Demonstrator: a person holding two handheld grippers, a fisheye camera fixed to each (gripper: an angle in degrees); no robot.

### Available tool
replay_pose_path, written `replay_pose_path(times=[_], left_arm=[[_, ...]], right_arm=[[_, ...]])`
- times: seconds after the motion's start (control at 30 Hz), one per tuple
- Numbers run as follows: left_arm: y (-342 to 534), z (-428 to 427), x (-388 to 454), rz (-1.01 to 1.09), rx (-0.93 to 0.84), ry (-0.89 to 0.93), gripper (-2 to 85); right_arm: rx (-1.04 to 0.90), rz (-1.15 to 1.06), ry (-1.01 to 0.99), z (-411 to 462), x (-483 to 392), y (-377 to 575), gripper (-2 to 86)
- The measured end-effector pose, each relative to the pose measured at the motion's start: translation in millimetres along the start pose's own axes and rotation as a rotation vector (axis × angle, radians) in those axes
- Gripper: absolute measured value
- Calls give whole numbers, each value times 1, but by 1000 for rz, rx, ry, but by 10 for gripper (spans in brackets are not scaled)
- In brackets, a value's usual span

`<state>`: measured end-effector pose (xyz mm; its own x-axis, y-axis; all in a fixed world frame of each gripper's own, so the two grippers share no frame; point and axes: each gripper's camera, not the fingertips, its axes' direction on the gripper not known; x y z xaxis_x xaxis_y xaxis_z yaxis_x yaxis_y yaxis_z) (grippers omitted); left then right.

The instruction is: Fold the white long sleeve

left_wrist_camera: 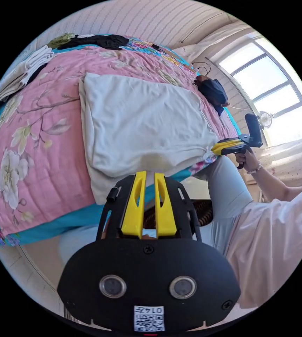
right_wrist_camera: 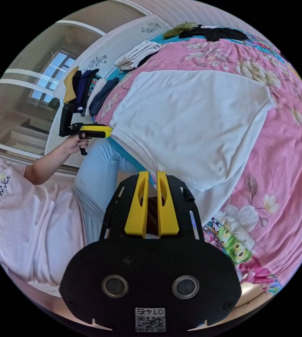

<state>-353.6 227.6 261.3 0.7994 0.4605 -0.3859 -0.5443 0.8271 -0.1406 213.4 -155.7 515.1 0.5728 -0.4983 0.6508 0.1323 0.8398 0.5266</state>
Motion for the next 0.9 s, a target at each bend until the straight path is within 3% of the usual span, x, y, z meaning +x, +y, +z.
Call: replay_pose_path(times=[0.2,0.37,0.53,0.7,0.8,0.87,0.9], left_arm=[[18,-11,55,104,25,-128,42],[-12,26,131,300,69,-210,-3],[-35,53,168,349,131,-257,-9],[-46,70,182,342,152,-302,-10],[-50,98,184,322,75,-326,-10],[-41,108,189,343,128,-361,-10],[-41,109,191,343,132,-368,-10]], right_arm=[[8,-99,177,14,-49,5,6],[18,-231,401,56,-101,-46,-2],[38,-234,483,91,-113,-79,-4],[15,-207,560,97,-95,-150,-4],[-9,-140,540,107,-62,-193,-3],[-112,-87,491,140,-30,-211,-3],[-64,-78,470,136,-27,-212,-3]])
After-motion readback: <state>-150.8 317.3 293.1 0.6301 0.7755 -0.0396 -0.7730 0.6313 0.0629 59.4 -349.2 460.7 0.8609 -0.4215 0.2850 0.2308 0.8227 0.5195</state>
